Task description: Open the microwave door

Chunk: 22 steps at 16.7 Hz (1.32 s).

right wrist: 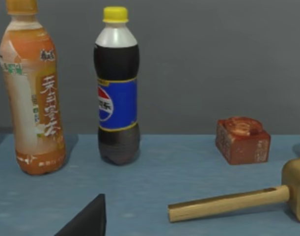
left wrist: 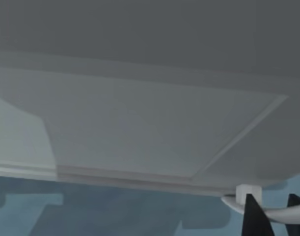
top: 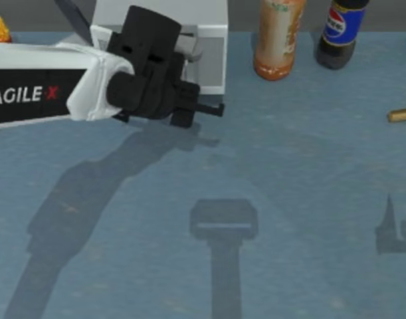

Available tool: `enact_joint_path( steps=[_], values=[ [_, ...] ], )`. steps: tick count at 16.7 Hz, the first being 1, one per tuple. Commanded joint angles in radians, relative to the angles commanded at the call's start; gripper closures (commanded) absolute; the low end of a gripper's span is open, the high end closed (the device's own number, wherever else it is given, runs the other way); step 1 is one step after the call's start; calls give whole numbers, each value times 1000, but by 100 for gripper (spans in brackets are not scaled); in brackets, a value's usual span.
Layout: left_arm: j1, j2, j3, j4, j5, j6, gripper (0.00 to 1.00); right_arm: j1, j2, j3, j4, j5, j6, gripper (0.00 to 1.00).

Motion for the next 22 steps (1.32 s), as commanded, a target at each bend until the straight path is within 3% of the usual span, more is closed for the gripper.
enact_joint_path(
  steps=[9,22],
  values=[
    [17,-26,-37,13,43,49,100,0,0,0,0,0,0,0],
    [17,-27,-38,14,44,51,100,0,0,0,0,0,0,0]
  ],
)
